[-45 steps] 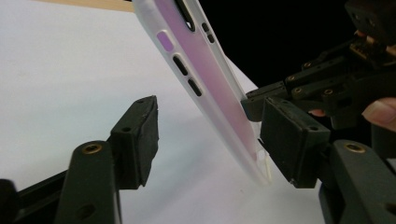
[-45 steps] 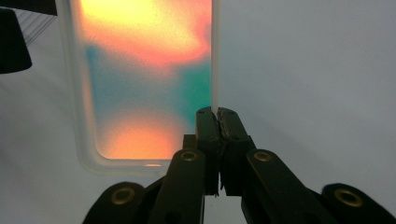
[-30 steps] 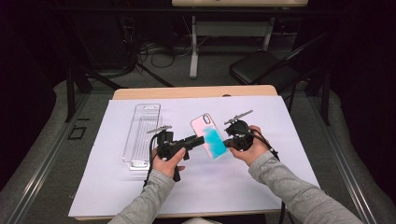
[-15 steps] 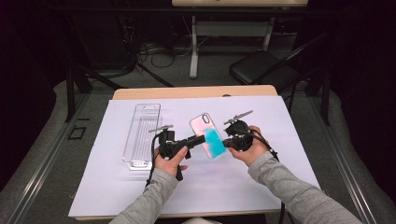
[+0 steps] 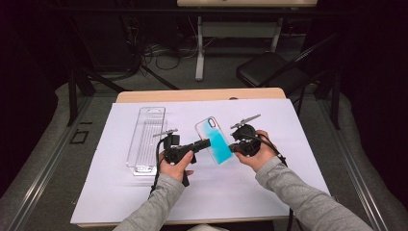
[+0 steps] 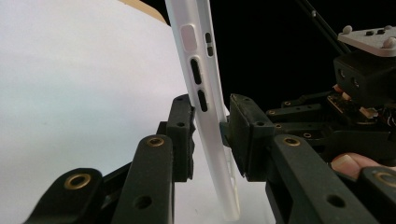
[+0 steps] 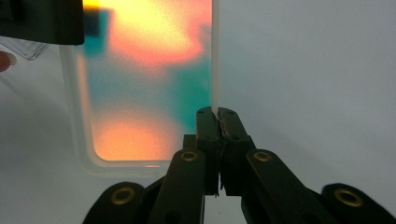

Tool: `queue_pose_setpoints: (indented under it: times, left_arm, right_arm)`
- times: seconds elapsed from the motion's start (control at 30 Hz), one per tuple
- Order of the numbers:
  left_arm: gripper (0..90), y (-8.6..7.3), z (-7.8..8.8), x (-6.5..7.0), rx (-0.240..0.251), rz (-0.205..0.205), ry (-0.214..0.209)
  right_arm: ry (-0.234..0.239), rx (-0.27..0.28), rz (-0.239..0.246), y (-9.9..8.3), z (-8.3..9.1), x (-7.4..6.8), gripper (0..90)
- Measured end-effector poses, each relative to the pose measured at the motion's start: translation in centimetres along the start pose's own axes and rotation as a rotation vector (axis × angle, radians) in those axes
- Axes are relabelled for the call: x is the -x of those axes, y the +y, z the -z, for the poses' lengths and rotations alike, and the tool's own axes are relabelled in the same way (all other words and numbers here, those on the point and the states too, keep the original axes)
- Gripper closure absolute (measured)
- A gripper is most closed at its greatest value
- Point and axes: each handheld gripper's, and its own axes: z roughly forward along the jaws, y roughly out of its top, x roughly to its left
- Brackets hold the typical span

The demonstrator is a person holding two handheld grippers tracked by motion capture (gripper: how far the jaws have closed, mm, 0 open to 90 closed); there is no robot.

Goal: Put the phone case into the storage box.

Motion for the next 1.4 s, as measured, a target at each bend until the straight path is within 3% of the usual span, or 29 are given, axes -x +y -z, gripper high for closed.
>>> queue_pose_setpoints:
  times: [0.37,0.8,1.4]
  left_arm:
    - [76.5,-0.02,0.0,-0.15,0.005,0.018,0.006]
    - [79.0,-0.13,0.04,-0.3,0.025,0.07,-0.028]
    - [80.8,-0.12,0.11,-0.44,0.033,0.085,-0.036]
  right_arm:
    - [0.005,0.007,0.0,-0.01,-0.07,-0.02,88.5]
    - [0.013,0.01,-0.002,-0.04,-0.17,0.1,88.4]
    - [0.028,0.019,-0.011,-0.03,-0.29,0.11,88.0]
